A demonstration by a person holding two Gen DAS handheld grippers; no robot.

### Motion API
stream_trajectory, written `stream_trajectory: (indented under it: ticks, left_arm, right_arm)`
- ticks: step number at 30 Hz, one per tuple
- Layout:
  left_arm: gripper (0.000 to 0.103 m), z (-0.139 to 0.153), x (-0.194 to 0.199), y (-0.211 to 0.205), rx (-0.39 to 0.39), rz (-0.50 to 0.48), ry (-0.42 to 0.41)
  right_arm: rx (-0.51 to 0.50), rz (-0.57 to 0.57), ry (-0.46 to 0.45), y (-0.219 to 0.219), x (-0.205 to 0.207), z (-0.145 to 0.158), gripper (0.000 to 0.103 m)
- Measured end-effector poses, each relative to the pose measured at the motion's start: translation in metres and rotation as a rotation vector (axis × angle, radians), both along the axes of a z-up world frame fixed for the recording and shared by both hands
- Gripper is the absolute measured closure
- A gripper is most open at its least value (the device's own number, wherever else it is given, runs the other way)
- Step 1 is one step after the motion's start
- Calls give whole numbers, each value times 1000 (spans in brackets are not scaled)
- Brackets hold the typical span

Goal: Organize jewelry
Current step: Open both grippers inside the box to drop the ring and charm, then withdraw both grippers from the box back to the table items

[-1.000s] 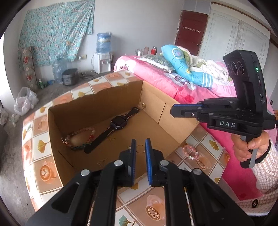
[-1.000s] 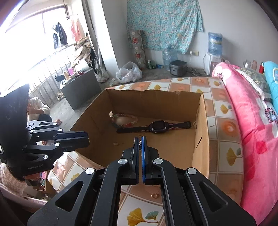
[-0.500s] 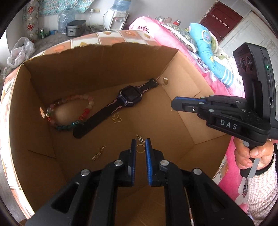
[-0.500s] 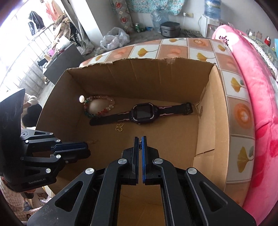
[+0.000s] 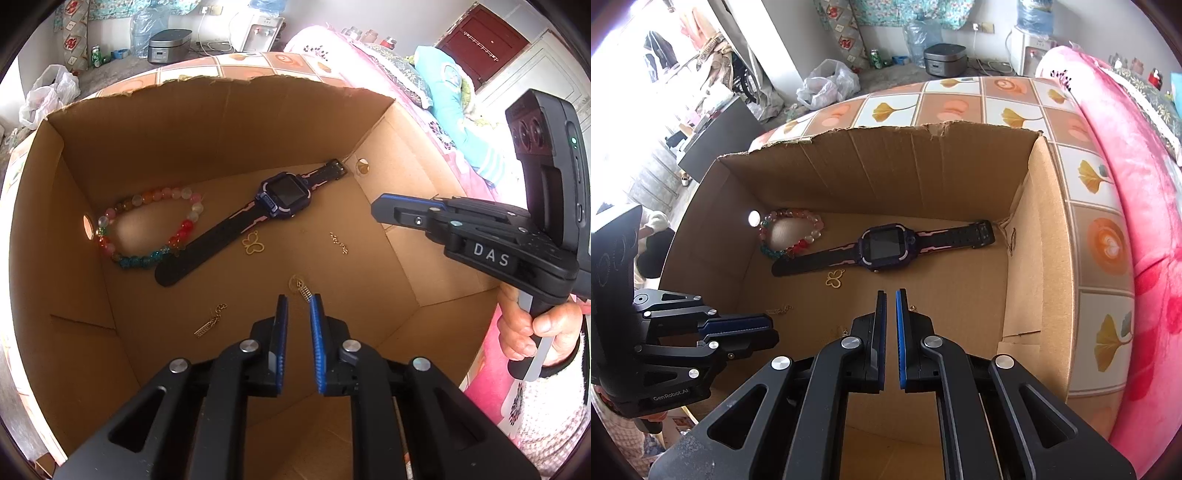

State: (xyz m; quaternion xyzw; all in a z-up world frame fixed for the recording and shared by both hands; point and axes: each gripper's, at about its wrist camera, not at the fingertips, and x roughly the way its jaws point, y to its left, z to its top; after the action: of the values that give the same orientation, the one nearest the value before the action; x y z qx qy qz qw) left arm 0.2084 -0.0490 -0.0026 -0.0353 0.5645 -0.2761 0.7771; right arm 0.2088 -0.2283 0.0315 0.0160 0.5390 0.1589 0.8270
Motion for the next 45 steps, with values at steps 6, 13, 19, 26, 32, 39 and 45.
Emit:
stream_trajectory:
  ticks: [6,13,19,26,32,39,45]
  left_arm:
    - [84,1,-1,-1,20,-1,-22]
    - [79,8,-7,0,42,0,-74]
    - [67,33,-32,4,57,-17,-212]
    - [31,78,-114,28,23,-86,-468]
    - [17,74,-171,32,134,-100,-568]
    - [12,13,-182,12,258,-117,-472]
    - [12,-43,-169,-3,416,-97,-382]
  right_arm:
    - [8,-4,-17,-3,-2,6,96]
    - [28,-13,-38,-6,-6,12,91]
    - [115,-7,-118,-15,-33,37,91]
    - [246,91,-258,-38,-119,75,81]
    - [230,85,-198,-39,-164,37,74]
    - [20,33,-120,-8,-161,-32,74]
    - [-110,20,-111,0,-146,-57,74]
